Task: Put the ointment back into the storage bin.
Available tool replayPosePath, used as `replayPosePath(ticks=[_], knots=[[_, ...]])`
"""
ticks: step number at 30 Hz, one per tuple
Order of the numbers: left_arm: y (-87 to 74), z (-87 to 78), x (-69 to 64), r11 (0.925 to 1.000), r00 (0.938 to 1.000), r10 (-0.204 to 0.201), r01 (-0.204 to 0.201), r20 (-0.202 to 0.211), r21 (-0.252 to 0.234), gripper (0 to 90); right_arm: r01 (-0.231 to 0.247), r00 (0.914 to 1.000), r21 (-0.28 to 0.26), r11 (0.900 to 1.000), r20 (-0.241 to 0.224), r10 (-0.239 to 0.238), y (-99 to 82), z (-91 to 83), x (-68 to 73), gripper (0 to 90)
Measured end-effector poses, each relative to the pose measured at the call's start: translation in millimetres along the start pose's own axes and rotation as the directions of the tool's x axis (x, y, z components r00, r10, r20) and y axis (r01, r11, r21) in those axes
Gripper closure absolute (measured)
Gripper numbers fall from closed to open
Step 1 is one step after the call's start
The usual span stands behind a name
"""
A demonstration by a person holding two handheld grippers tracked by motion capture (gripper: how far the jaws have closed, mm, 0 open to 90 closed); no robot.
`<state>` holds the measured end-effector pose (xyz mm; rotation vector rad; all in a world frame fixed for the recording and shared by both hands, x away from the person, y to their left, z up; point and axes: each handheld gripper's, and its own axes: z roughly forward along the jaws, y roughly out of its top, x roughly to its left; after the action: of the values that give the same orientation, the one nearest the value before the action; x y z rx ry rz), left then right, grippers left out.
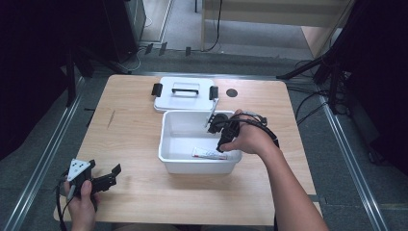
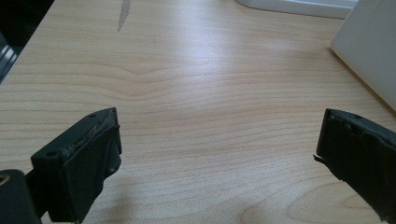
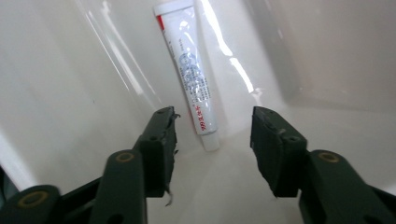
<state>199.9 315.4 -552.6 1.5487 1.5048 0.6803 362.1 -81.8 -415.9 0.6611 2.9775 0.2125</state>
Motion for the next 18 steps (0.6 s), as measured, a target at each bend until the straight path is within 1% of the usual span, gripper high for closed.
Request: replayPosePath(ticks=[1, 2, 4, 6, 7, 8, 11, 13, 15, 18], knots=[[0.0, -0.1, 0.0, 1.0, 1.0, 0.0, 0.0, 0.0, 0.001, 0.6, -0.017, 0.9998, -0.013, 0.9998, 0.001, 0.017, -1.5, -3.6, -0.7, 46.8], [0.0, 0.0, 0.0, 1.0, 1.0, 0.0, 0.0, 0.0, 0.001, 0.6, -0.022, 0.9998, -0.021, 0.9995, 0.002, 0.022, -2.3, -5.5, -1.3, 43.8], [0.0, 0.0, 0.0, 1.0, 1.0, 0.0, 0.0, 0.0, 0.0, 0.6, -0.059, 0.9982, -0.064, 0.9962, 0.011, 0.059, -6.5, -15.3, -3.0, 35.9], [0.0, 0.0, 0.0, 1.0, 1.0, 0.0, 0.0, 0.0, 0.001, 0.6, -0.081, 0.9966, -0.094, 0.9923, 0.004, 0.082, -9.5, -21.8, -4.1, 28.7], [0.0, 0.0, 0.0, 1.0, 1.0, 0.0, 0.0, 0.0, 0.001, 0.6, -0.081, 0.9966, -0.094, 0.9923, 0.004, 0.082, -9.5, -21.8, -4.1, 28.7], [0.0, 0.1, -0.1, 1.0, 1.0, -0.001, 0.001, -0.001, 0.0, 0.6, -0.101, 0.9948, -0.133, 0.9859, -0.004, 0.102, -13.5, -29.5, -4.3, 18.9], [0.0, 0.3, -0.4, 1.0, 1.0, -0.002, 0.002, -0.002, -0.003, 0.6, -0.131, 0.991, -0.164, 0.9777, 0.004, 0.134, -19.4, -37.7, -3.8, 11.3], [0.0, 0.3, -0.4, 1.0, 1.0, -0.002, 0.002, -0.002, -0.004, 0.6, -0.153, 0.9879, -0.172, 0.9731, -0.002, 0.155, -24.8, -42.5, -4.4, 0.0], [0.0, 0.2, -0.3, 1.0, 1.0, -0.001, 0.001, -0.002, -0.002, 0.6, -0.157, 0.9871, -0.197, 0.9678, -0.001, 0.16, -31.4, -46.6, -5.2, 0.0], [0.0, 0.0, -0.3, 1.0, 1.0, 0.004, -0.004, -0.003, 0.0, 0.6, -0.201, 0.9777, -0.237, 0.9506, 0.013, 0.21, -41.5, -51.7, -7.0, 0.0]])
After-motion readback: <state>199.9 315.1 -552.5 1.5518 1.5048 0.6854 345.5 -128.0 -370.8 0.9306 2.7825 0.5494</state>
